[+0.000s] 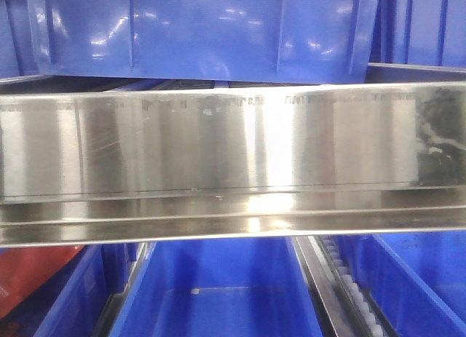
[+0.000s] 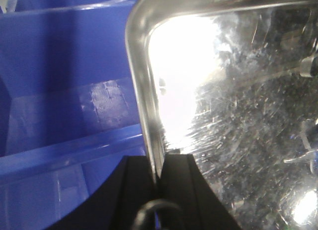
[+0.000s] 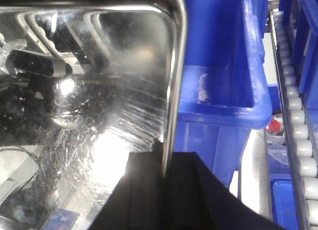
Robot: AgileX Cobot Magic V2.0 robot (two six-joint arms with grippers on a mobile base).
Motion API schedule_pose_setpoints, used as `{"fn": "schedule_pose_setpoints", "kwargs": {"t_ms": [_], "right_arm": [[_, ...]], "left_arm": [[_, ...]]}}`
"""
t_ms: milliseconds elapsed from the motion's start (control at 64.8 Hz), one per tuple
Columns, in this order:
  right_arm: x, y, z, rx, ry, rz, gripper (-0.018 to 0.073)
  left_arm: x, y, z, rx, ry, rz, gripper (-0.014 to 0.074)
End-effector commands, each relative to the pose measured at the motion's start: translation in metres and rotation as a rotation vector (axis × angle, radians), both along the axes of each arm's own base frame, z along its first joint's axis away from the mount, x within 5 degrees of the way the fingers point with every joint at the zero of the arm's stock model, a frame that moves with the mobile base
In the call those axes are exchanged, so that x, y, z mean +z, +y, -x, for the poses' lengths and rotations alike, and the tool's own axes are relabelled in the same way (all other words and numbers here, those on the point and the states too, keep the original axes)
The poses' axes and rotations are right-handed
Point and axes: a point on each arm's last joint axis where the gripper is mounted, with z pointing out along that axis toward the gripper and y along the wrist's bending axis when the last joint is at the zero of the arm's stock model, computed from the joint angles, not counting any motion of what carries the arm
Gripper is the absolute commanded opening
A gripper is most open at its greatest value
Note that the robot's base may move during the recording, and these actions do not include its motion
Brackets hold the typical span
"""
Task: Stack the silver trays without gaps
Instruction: 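Lift the silver tray off the shelf with both grippers, then hold the tray in both grippers while the base turns away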
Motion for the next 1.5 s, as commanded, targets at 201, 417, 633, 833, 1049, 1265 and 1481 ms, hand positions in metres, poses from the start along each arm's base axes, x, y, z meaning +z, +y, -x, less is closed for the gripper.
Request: {"fn": "schedule_pose_setpoints", "kwargs": {"t_ms": [201, 417, 633, 833, 1049, 1265, 1481], "right_arm": [[0.0133, -0.0010, 0.0040, 0.001, -0.082, 0.004, -0.0070], [0.0133, -0.0010, 0.0040, 0.001, -0.082, 0.004, -0.0070], [0.0133, -0.0010, 0.0040, 0.001, -0.082, 0.004, -0.0070], [0.0133, -0.0010, 0.0040, 0.001, -0.082, 0.004, -0.0070], [0.0133, -0.0010, 0.0040, 0.001, -0.082, 0.004, -0.0070], [0.0133, -0.0010, 0.0040, 0.001, -0.082, 0.004, -0.0070], [0.0133, -0.0010, 0.0040, 0.001, -0.082, 0.004, -0.0070]], "left_arm": [[0.0128, -0.0004, 0.0044, -0.033, -0.075, 0.022, -0.0008], [0.0128, -0.0004, 0.0044, -0.033, -0.075, 0.022, -0.0008], [0.0128, -0.0004, 0.0044, -0.033, -0.075, 0.022, -0.0008], [0.0128, -0.0004, 0.0044, -0.033, -0.075, 0.022, -0.0008], [0.0128, -0.0004, 0.0044, -0.033, -0.075, 0.022, -0.0008], [0.0122, -0.0008, 0.0040, -0.033, -0.073, 0.021, -0.0008], [0.0122, -0.0008, 0.0040, -0.033, -0.073, 0.021, -0.0008]]}}
